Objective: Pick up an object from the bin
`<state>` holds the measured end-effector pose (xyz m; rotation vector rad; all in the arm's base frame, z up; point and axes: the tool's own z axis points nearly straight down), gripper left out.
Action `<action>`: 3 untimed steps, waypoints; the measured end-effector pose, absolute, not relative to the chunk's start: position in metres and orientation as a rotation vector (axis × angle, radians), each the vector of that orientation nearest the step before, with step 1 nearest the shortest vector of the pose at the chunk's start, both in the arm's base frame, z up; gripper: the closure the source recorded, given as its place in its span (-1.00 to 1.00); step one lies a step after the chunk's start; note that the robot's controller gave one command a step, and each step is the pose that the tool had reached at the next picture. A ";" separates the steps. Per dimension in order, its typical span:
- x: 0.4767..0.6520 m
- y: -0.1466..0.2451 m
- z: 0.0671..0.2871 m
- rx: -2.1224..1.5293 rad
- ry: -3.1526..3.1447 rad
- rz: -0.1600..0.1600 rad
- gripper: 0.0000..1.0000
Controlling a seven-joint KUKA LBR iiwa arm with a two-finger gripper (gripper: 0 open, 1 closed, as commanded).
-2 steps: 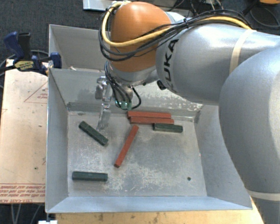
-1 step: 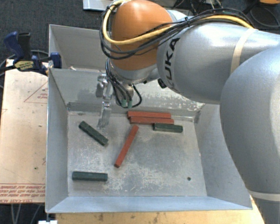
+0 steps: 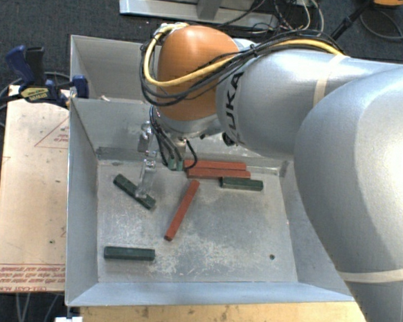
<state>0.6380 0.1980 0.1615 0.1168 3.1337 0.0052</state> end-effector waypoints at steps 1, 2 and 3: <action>0.630 0.187 0.135 0.112 3.141 -0.001 -1.00; 0.623 0.192 0.145 0.187 3.136 0.002 -1.00; 0.619 0.192 0.076 0.183 3.131 0.004 -1.00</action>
Offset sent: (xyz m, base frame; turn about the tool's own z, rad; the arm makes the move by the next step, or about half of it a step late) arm -0.0238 -0.0018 -0.0057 0.0985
